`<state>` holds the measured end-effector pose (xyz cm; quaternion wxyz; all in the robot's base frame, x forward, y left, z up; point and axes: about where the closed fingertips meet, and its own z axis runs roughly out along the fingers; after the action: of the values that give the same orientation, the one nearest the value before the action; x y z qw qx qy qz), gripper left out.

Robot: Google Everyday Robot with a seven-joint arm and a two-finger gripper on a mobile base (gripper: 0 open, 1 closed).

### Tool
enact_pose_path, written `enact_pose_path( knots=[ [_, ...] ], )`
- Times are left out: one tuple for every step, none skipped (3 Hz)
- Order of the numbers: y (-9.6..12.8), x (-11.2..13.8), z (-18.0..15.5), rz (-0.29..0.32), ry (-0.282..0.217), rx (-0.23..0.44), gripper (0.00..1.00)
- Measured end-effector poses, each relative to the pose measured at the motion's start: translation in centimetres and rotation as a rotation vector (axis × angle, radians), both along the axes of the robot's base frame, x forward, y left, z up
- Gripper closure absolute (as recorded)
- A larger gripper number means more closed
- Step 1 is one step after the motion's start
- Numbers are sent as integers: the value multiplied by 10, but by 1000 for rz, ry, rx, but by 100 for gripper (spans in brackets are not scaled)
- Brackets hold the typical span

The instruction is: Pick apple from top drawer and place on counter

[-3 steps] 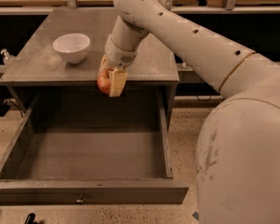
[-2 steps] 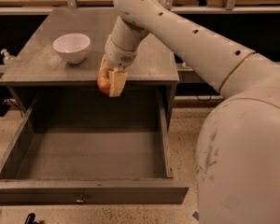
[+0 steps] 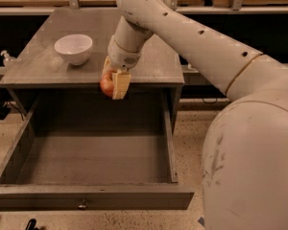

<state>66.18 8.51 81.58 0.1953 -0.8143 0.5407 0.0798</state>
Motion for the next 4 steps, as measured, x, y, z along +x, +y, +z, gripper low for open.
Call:
enact_pose_path(
  knots=[
    [0,0,0,0,0,0,100],
    [0,0,0,0,0,0,100],
    [0,0,0,0,0,0,100],
    [0,0,0,0,0,0,100]
  ],
)
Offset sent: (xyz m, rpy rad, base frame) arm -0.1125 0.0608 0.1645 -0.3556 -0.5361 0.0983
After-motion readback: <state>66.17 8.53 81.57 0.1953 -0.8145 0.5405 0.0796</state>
